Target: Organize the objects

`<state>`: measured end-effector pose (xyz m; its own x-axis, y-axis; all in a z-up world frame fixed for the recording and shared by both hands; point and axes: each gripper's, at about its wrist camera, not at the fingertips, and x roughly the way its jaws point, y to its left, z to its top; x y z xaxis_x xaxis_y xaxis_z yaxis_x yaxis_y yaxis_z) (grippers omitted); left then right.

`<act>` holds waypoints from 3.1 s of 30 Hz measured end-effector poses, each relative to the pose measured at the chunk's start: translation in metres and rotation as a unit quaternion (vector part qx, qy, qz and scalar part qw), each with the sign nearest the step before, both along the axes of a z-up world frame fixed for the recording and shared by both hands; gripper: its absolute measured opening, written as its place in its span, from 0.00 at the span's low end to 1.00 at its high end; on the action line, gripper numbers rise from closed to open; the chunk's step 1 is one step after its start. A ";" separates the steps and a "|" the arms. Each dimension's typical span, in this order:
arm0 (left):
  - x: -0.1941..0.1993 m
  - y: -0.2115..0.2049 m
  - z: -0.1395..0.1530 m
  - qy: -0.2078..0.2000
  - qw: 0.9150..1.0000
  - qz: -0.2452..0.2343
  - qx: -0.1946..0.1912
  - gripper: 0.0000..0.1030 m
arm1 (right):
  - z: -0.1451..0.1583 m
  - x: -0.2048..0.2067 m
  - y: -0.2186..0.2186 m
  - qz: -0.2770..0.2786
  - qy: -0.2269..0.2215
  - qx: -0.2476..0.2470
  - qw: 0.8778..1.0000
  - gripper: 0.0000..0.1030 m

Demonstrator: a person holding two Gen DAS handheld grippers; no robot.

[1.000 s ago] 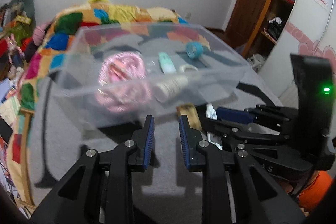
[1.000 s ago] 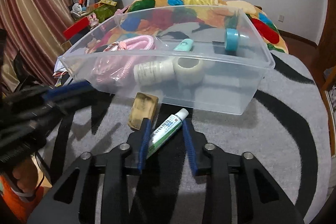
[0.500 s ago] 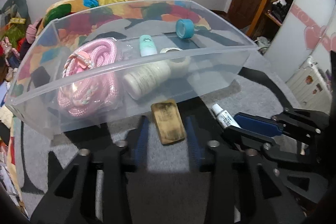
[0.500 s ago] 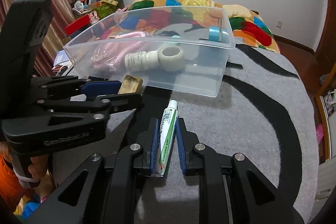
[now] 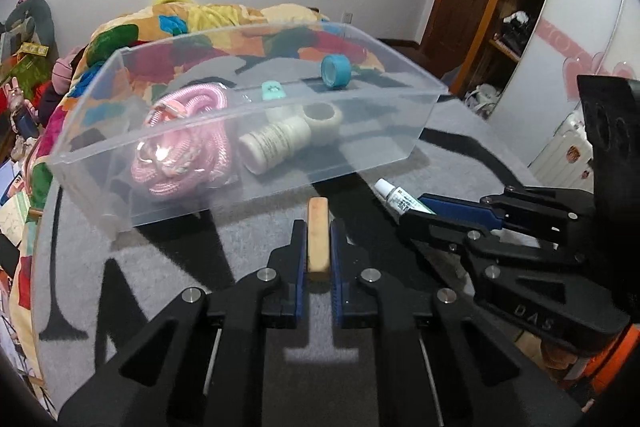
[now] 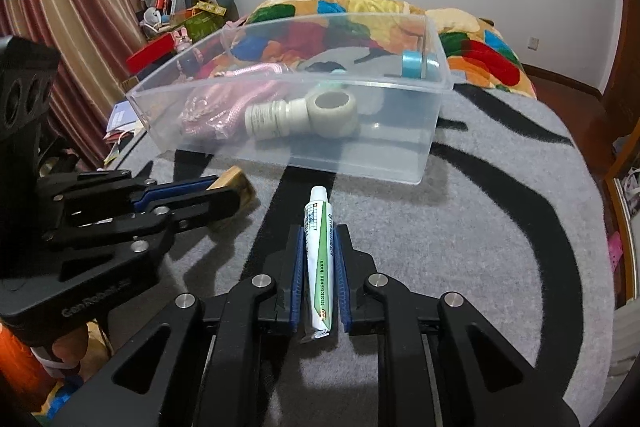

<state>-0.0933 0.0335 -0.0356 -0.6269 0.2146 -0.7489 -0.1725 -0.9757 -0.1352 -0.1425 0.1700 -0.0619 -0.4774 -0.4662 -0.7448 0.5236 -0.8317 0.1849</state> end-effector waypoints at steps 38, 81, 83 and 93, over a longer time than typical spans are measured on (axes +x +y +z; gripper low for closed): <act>-0.066 -0.042 0.037 0.034 0.998 0.049 0.008 0.10 | 0.038 -0.081 -0.026 -0.022 0.046 0.010 0.999 0.16; 0.041 -0.037 0.037 0.117 0.991 0.070 -0.008 0.86 | 0.058 0.032 0.000 -0.010 0.147 -0.025 0.989 0.86; 0.041 -0.037 0.037 0.117 0.991 0.069 -0.006 0.86 | 0.058 0.033 0.000 -0.011 0.147 -0.025 0.989 0.86; 0.042 -0.037 0.037 0.118 0.991 0.068 -0.006 0.86 | 0.059 0.036 0.000 -0.012 0.148 -0.026 0.989 0.86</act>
<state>-0.0514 -0.0039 0.0017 -0.8074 0.1078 -0.5800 -0.0642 -0.9934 -0.0952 -0.1069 0.1704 -0.0032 -0.6820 -0.4865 -0.5460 0.5415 -0.8378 0.0701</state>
